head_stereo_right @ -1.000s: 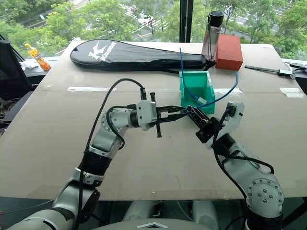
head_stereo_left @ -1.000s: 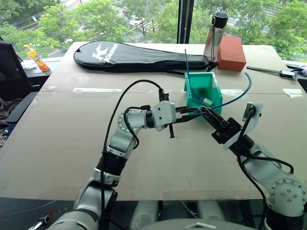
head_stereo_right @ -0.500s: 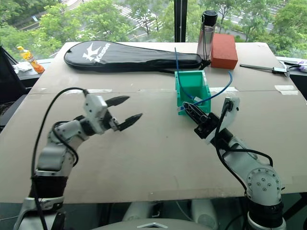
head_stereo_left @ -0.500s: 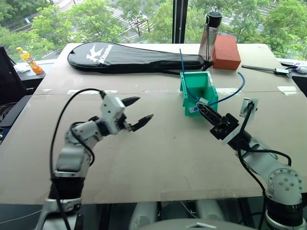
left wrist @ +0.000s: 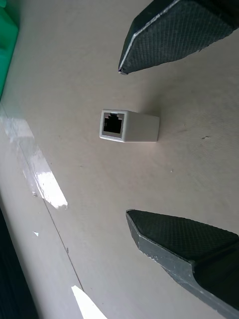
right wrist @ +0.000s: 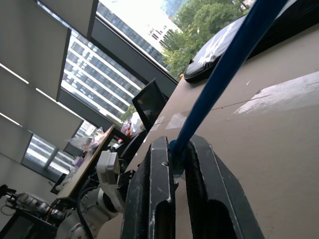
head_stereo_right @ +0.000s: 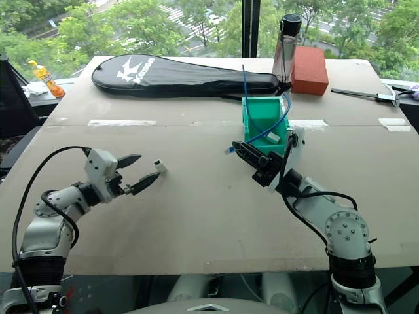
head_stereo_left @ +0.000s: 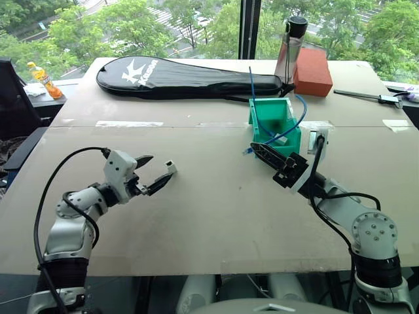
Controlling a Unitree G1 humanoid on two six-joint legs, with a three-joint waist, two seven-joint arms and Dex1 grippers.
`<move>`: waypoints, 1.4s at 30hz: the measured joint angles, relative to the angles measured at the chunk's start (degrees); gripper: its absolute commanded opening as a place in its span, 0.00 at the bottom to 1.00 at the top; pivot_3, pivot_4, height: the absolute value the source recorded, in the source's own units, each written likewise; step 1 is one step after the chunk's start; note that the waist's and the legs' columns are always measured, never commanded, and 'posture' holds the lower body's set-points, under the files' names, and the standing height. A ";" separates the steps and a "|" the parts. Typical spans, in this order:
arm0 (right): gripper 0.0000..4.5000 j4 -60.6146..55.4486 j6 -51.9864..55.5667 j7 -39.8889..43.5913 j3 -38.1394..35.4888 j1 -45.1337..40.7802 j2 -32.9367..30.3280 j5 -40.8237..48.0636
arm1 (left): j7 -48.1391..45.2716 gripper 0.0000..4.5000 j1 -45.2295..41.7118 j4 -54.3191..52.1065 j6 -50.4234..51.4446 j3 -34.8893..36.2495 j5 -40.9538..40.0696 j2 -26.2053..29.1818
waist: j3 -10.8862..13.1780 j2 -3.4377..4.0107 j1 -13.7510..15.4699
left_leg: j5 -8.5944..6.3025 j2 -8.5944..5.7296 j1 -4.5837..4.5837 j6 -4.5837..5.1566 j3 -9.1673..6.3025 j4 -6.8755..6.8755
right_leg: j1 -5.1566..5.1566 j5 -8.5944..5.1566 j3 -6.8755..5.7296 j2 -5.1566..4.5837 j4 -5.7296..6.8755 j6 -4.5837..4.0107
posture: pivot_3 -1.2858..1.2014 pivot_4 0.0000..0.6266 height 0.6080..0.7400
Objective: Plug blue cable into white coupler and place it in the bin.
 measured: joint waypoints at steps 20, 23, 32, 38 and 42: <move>0.00 -3.36 -0.12 1.34 -0.67 2.39 -5.36 -2.97 | -8.86 0.08 -5.69 2.89 -5.44 -8.48 0.69 -2.09 | 0.00 -0.02 -0.18 | 0.00 -0.08 -0.09 0.00 -0.01 -0.12 | -0.08 0.10 0.03 -0.52 -0.05 0.15 | 0.52 0.24 1.00; 0.00 -4.13 0.09 5.63 -1.73 1.94 -12.07 -7.06 | -10.39 0.08 -6.32 -2.95 -0.14 -12.96 0.07 -2.85 | 0.01 0.00 -0.09 | -0.01 -0.12 -0.08 0.02 0.02 -0.12 | -0.08 0.09 0.00 -0.50 -0.06 0.15 | 0.52 0.24 1.00; 0.00 -3.40 2.53 23.50 -0.94 -3.06 -28.21 -18.95 | -11.78 0.08 -20.33 1.87 4.00 -28.29 6.99 -13.14 | 0.03 -0.02 0.74 | -0.01 -0.09 -0.04 0.02 0.00 -0.08 | -0.07 0.10 0.01 0.15 -0.03 0.19 | 0.52 0.24 1.00; 0.00 0.75 0.97 34.65 7.59 -9.37 -31.71 -32.71 | -10.28 0.08 -23.43 6.53 2.86 -33.72 12.75 -17.38 | 0.05 -0.06 0.47 | -0.01 -0.08 -0.11 0.02 0.05 -0.07 | -0.15 0.10 0.10 0.16 -0.05 0.21 | 0.52 0.24 1.00; 0.00 6.48 -2.31 41.81 14.03 -16.22 -29.52 -41.10 | -9.93 0.08 -23.59 6.97 2.73 -34.88 14.63 -18.15 | 0.05 -0.06 0.65 | -0.01 -0.08 -0.14 0.03 0.06 -0.06 | -0.18 0.10 0.09 0.16 -0.03 0.21 | 0.52 0.24 1.00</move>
